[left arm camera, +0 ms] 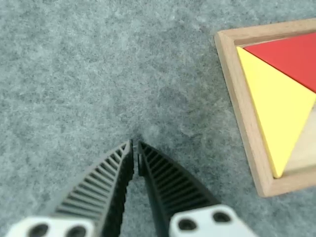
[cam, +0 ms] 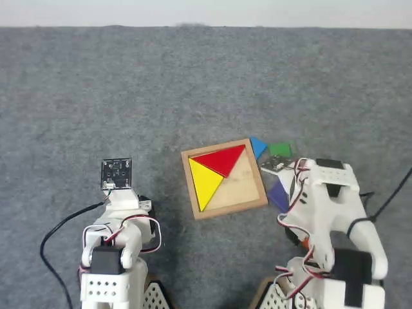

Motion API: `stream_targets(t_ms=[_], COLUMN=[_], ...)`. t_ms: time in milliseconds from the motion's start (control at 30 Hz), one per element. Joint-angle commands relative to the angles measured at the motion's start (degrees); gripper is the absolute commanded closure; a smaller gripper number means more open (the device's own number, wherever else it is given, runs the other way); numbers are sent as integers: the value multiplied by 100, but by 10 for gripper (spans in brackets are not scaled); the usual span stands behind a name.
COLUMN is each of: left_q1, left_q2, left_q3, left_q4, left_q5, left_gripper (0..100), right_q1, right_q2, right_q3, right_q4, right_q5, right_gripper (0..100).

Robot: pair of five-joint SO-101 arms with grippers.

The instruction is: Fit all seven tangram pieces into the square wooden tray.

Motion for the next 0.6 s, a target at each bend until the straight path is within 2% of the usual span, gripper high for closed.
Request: stream_targets(t_ms=[0, 233, 400, 567], left_q1=[-35, -35, -35, -35], left_q2=[-114, -114, -114, -114], left_q3=[-66, -66, -66, -66], left_q4=[9, 9, 9, 9], left_q5=[-62, -62, -62, -62], left_gripper=[986, 986, 986, 986], right_q1=[-92, 110, 514, 1253], right_q2=[145, 1297, 1851, 1877], right_q3=[44, -580, -1301, -1969], right_q4=[-400, -699, -567, -576], right_q5=[-237, -695, -765, -730], right_gripper=[725, 731, 864, 887])
